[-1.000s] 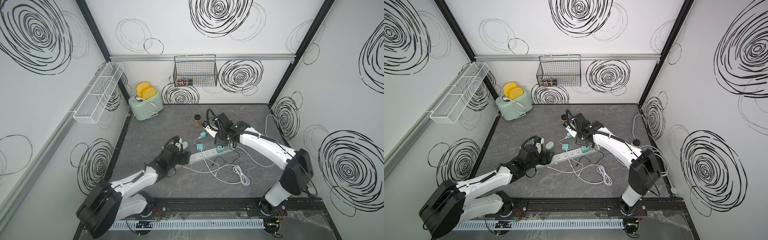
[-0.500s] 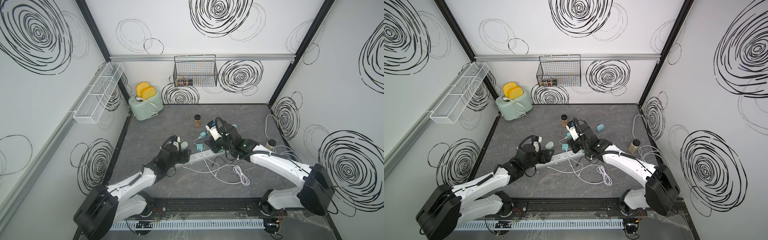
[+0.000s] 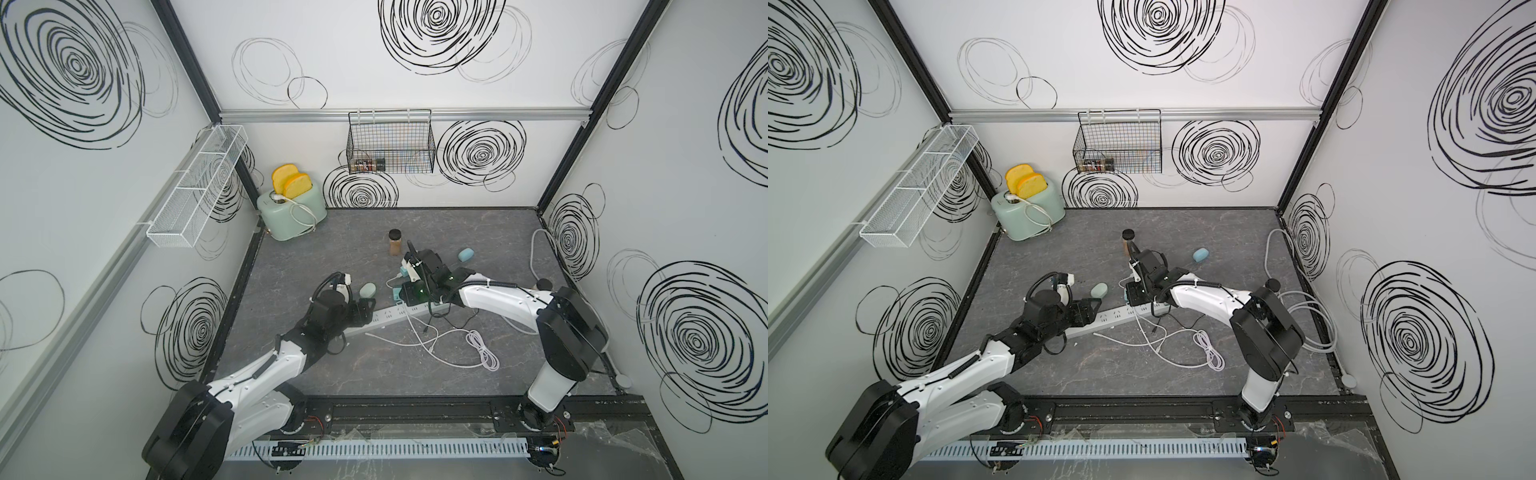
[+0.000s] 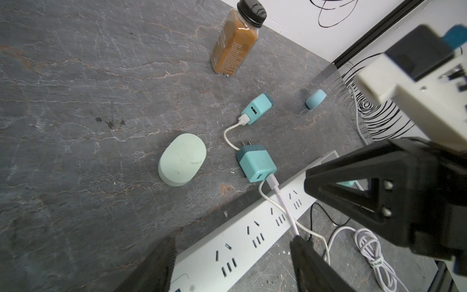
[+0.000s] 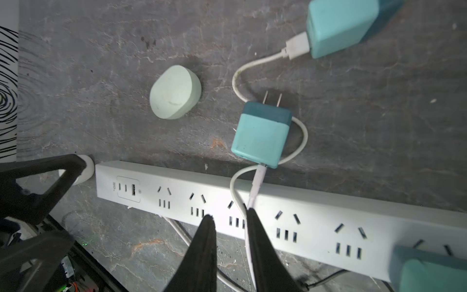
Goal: Charge the bluetooth headset
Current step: Insert the plug into the socket, then pick up the plug from the center of the board.
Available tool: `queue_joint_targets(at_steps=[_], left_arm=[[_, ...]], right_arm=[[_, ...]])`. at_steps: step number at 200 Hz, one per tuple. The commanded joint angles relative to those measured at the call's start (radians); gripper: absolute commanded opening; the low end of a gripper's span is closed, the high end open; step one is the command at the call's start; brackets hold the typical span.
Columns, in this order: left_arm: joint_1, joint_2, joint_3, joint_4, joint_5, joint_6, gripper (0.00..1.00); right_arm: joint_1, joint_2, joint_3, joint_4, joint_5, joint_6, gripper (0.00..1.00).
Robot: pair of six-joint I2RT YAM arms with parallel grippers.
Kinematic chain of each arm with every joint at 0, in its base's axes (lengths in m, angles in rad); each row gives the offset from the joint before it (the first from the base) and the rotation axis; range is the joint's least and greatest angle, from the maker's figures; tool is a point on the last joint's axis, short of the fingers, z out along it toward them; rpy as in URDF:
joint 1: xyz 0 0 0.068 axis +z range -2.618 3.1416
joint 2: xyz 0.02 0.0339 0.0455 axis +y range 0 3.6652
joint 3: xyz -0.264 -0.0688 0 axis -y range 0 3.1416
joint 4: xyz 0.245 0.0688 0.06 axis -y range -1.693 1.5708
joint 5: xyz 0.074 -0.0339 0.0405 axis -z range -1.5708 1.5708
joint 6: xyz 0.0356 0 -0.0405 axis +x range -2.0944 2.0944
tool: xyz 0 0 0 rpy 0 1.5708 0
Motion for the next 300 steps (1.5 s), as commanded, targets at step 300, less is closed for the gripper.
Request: queue_joint_targets(at_steps=[300], left_arm=[[0.034,0.040,-0.037,0.115,0.062,0.004,0.75]], right_arm=[[0.008,0.213,0.144,-0.112,0.147,0.042,0.06]])
